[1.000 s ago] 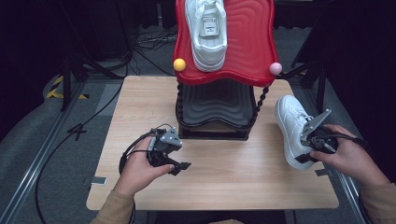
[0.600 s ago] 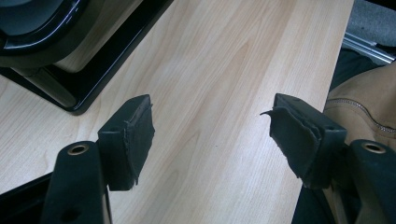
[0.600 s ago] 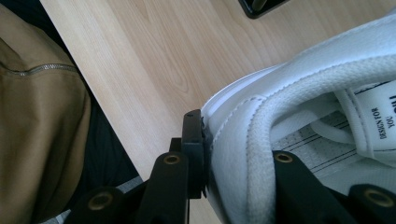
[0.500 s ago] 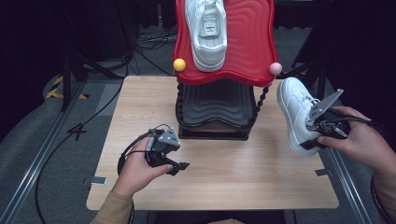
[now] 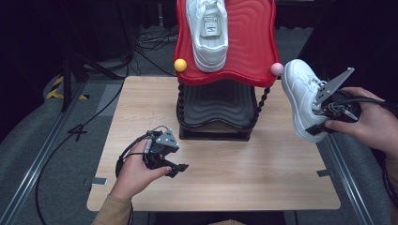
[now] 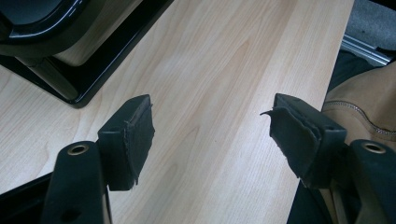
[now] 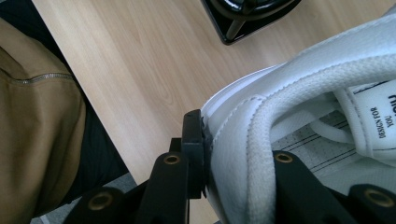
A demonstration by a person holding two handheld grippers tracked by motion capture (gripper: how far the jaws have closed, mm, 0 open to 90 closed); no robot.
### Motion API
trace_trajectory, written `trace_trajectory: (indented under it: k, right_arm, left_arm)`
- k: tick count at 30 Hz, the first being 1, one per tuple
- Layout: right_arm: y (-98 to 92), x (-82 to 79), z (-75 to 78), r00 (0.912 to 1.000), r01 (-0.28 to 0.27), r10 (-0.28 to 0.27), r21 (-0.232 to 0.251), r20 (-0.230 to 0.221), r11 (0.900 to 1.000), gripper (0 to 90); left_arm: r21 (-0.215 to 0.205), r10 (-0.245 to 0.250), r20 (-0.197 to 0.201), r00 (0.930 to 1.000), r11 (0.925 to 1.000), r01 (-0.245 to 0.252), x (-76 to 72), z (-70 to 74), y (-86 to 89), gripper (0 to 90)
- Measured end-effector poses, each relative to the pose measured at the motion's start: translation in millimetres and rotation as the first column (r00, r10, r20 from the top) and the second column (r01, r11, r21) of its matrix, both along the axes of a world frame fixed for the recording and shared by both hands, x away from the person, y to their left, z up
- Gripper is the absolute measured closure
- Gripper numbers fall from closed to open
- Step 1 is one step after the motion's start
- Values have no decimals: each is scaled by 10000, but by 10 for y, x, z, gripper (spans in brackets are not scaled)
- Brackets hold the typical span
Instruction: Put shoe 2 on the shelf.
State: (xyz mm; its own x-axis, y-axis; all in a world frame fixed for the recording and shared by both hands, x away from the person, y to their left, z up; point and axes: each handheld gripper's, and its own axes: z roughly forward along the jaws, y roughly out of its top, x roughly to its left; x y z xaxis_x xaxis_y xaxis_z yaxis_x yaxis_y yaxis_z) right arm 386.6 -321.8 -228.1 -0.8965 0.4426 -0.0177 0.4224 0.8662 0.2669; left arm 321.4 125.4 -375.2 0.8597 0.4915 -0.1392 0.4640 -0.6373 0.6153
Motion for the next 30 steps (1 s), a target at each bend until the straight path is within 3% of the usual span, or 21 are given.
trace_trajectory:
  k: [7, 18, 30]
  right_arm:
    - [34, 10, 185, 9995, -57, 56, 24, 313, 10000, 771]
    - [60, 77, 507, 9974, -195, 176, 277, 698, 9994, 771]
    - [168, 196, 928, 9871, -198, 127, 429, 1593, 9989, 769]
  left_arm:
    - [-33, 150, -86, 9998, 9999, -151, -19, -22, 24, 310]
    - [323, 400, -223, 9989, 9987, -393, -72, -104, 37, 310]
    - [355, 451, -295, 9985, 9984, -440, -87, -119, 81, 310]
